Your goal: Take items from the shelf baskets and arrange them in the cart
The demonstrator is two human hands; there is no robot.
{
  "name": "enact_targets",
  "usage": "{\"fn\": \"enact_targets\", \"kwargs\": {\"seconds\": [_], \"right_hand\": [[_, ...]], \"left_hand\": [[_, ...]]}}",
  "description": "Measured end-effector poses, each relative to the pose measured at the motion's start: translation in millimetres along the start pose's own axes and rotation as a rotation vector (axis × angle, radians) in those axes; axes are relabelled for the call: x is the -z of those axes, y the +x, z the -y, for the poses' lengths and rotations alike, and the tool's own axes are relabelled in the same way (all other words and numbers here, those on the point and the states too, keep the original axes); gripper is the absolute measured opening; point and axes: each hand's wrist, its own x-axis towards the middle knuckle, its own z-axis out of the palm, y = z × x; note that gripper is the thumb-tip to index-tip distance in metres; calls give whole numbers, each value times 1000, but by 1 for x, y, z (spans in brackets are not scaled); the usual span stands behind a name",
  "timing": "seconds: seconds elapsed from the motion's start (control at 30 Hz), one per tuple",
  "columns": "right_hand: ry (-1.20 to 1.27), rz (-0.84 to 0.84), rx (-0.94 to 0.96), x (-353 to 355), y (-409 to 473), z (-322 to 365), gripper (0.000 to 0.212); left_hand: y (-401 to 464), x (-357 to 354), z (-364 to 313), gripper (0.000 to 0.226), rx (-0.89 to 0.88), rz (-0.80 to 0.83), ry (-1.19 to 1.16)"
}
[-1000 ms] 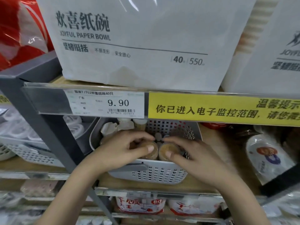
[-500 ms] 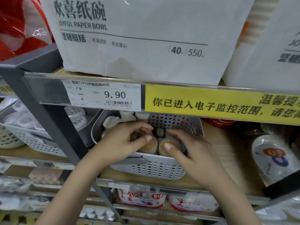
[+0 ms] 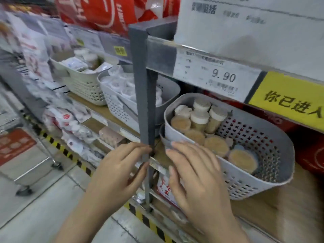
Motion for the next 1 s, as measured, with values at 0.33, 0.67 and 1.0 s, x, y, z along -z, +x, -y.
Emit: {"fn": "enact_targets", "kwargs": {"seconds": [0.33, 0.67, 1.0], "right_hand": [[417, 820, 38, -160, 18, 116, 43], [615, 991, 209, -298, 64, 347, 42], [611, 1133, 204, -409, 122, 468, 40]], "left_hand": [[-205, 51, 106, 22, 983, -242, -103], [-388, 172, 224, 25, 1388, -534, -53], [-415, 256, 369, 26, 1355, -549, -76]]}}
